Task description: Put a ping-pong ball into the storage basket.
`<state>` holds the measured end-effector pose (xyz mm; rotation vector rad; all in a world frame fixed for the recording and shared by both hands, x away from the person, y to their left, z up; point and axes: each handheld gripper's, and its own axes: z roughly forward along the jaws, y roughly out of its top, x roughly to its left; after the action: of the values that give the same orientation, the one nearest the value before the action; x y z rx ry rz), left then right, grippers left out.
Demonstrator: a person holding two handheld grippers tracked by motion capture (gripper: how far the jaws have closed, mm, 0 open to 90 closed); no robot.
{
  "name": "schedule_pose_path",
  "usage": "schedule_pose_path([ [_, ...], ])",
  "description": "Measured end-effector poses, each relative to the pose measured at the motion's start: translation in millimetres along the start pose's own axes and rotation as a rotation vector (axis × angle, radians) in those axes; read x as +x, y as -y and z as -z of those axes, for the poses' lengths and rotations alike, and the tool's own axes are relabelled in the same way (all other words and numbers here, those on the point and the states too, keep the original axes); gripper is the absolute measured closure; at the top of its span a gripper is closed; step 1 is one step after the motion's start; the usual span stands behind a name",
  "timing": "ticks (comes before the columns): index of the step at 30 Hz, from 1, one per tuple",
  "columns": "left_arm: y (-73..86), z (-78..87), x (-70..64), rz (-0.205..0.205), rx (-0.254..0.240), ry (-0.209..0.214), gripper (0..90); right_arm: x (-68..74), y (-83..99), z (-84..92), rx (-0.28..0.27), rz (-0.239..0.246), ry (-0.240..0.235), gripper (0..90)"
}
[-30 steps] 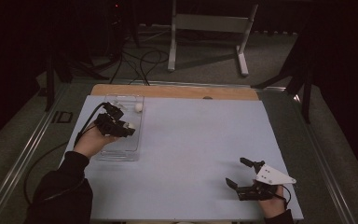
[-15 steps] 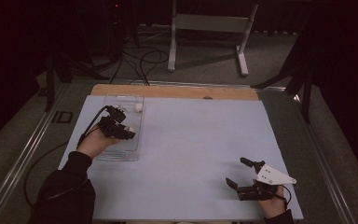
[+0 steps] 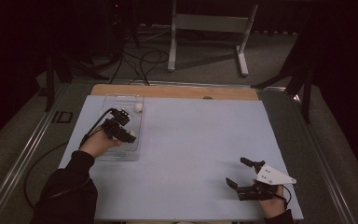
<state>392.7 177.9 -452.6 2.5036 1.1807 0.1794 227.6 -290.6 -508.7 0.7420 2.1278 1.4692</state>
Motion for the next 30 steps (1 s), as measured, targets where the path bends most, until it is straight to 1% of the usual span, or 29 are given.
schedule_pose_path([
  [2, 0.0, 0.0, 0.0, 0.000, 0.000, 0.000, 51.5, -0.2, 0.1, 0.0, 0.001, 0.001, 0.000, 9.2],
  [3, -0.5, -1.6, -0.6, -0.008, 0.017, 0.001, 51.5, -0.4, 0.3, -0.1, 0.002, 0.001, 0.002, 9.2],
  [4, -0.7, -1.7, -0.6, -0.005, 0.021, -0.005, 51.5, -0.3, 0.2, -0.1, 0.002, 0.000, 0.001, 9.2],
  [9, -1.8, -0.9, -0.6, 0.002, 0.011, 0.001, 51.1, -0.3, 0.2, -0.1, 0.002, 0.002, 0.002, 9.2],
  [10, -2.0, -0.7, -0.8, 0.004, 0.010, -0.002, 49.9, -0.3, 0.2, 0.0, 0.002, 0.000, 0.001, 9.2],
  [14, -2.4, 0.8, -1.0, 0.010, 0.013, -0.014, 40.8, -0.2, 0.0, 0.2, 0.002, 0.000, 0.001, 9.2],
  [15, -2.2, 2.0, -0.6, 0.002, 0.016, -0.021, 40.8, -0.2, 0.0, 0.2, 0.002, 0.000, 0.001, 9.2],
  [16, -1.8, 4.7, 0.1, 0.010, 0.007, -0.032, 36.5, -0.2, -0.1, 0.2, 0.000, 0.002, 0.002, 9.2],
  [17, -1.8, 4.7, 0.1, 0.010, 0.007, -0.032, 35.6, -0.2, -0.1, 0.2, 0.000, 0.002, 0.002, 9.2],
  [18, -1.3, 8.1, 0.8, 0.009, -0.008, -0.031, 34.0, -0.3, 0.0, 0.2, 0.000, 0.002, 0.002, 9.2],
  [19, -1.3, 9.7, 1.6, 0.010, -0.011, -0.040, 31.7, -0.2, 0.0, 0.2, 0.001, 0.001, 0.002, 9.2],
  [22, -1.3, 12.6, 2.2, 0.013, -0.013, -0.041, 23.3, -0.1, -0.1, 0.1, 0.001, 0.002, 0.002, 9.2],
  [23, -0.7, 15.8, 3.5, 0.014, -0.020, -0.010, 20.1, 0.0, -0.2, 0.0, 0.000, 0.002, 0.002, 9.2],
  [24, -0.7, 15.8, 3.5, 0.014, -0.020, -0.010, 12.5, 0.0, -0.2, 0.0, 0.000, 0.002, 0.002, 9.2],
  [25, -0.3, 19.4, 3.6, 0.016, -0.043, -0.003, 11.8, 0.0, -0.2, 0.1, 0.000, 0.003, 0.002, 9.2],
  [26, -0.3, 20.7, 3.3, 0.016, -0.048, 0.001, 10.7, -0.1, -0.2, 0.1, 0.000, 0.002, 0.002, 9.2],
  [27, -0.4, 21.9, 3.8, 0.012, -0.047, 0.010, 6.1, 0.0, -0.1, 0.1, 0.001, 0.001, 0.002, 9.2],
  [28, -0.4, 22.8, 4.2, 0.012, -0.047, 0.027, 2.8, 0.0, -0.1, 0.0, 0.001, 0.000, 0.002, 9.2],
  [29, -0.5, 23.7, 4.4, 0.015, -0.051, 0.030, 0.6, 0.0, -0.1, -0.1, 0.001, 0.002, 0.001, 9.2],
  [30, -0.8, 25.2, 4.3, 0.020, -0.058, 0.022, 0.5, 0.2, -0.3, 0.0, 0.002, 0.003, 0.002, 9.2],
])
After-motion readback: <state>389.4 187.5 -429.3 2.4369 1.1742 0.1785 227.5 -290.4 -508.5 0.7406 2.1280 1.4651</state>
